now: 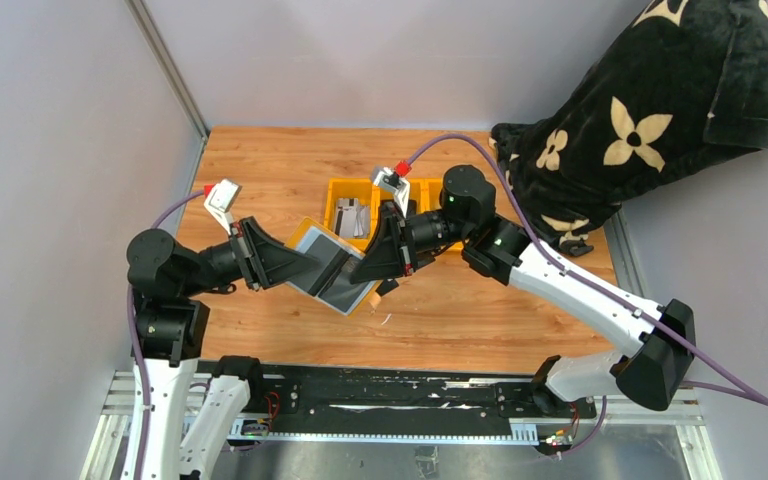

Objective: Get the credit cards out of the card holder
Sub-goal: Remove the credit card from the card holder.

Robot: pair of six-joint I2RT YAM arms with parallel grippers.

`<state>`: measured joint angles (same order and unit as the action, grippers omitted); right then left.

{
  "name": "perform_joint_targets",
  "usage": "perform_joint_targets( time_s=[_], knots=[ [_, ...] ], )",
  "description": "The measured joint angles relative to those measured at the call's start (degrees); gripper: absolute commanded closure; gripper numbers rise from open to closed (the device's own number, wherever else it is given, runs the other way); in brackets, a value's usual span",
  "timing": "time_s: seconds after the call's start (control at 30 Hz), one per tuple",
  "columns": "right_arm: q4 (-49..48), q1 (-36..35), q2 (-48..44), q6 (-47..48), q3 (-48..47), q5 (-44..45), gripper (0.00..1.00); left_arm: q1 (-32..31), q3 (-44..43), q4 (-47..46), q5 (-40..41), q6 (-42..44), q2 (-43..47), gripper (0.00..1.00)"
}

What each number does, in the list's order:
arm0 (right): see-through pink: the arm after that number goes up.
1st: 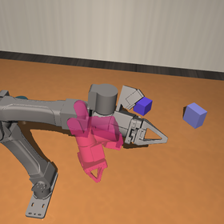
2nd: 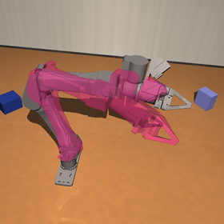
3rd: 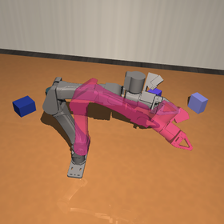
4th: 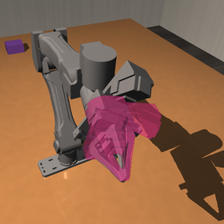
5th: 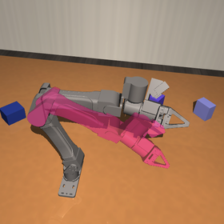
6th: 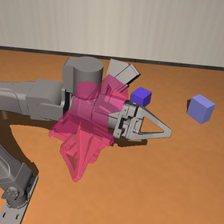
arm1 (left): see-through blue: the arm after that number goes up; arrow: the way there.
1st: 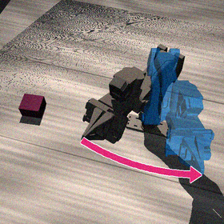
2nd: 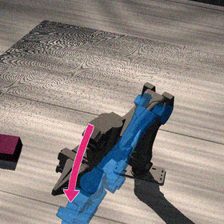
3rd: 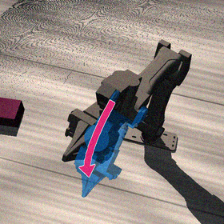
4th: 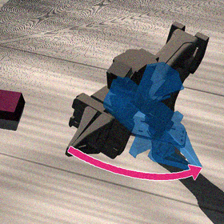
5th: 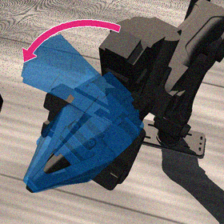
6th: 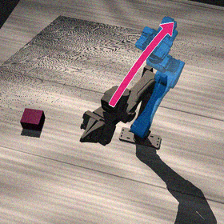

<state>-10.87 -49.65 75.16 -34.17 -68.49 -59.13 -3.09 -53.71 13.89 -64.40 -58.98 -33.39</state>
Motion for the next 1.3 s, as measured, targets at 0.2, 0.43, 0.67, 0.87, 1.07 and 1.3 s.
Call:
perform_joint_targets(
  time_s=[0.2,0.43,0.67,0.87,1.07,1.3],
  knots=[
    [3.63,0.00,0.00,1.77,-1.75,-0.79,1.00,0.00,0.15,-0.68,-1.01,-0.15,-0.66,0.91],
    [7.48,0.00,0.52,4.13,-4.35,-0.87,0.76,0.00,0.15,-2.16,-1.05,-0.48,-0.24,1.00],
    [12.13,0.70,0.59,5.40,-7.43,3.93,0.47,0.00,0.15,-2.25,-0.02,0.39,-0.09,1.00],
    [9.97,2.95,-5.53,1.81,-5.16,13.92,0.46,0.00,0.02,0.87,7.04,7.13,1.18,1.00],
    [-2.05,2.05,-9.46,-7.50,0.26,15.37,0.49,0.00,0.04,1.46,16.35,10.88,5.44,1.00],
    [-12.57,-1.01,-2.54,-16.11,3.34,13.68,0.55,0.02,0.46,1.49,18.67,10.58,5.53,1.00]
  ],
)
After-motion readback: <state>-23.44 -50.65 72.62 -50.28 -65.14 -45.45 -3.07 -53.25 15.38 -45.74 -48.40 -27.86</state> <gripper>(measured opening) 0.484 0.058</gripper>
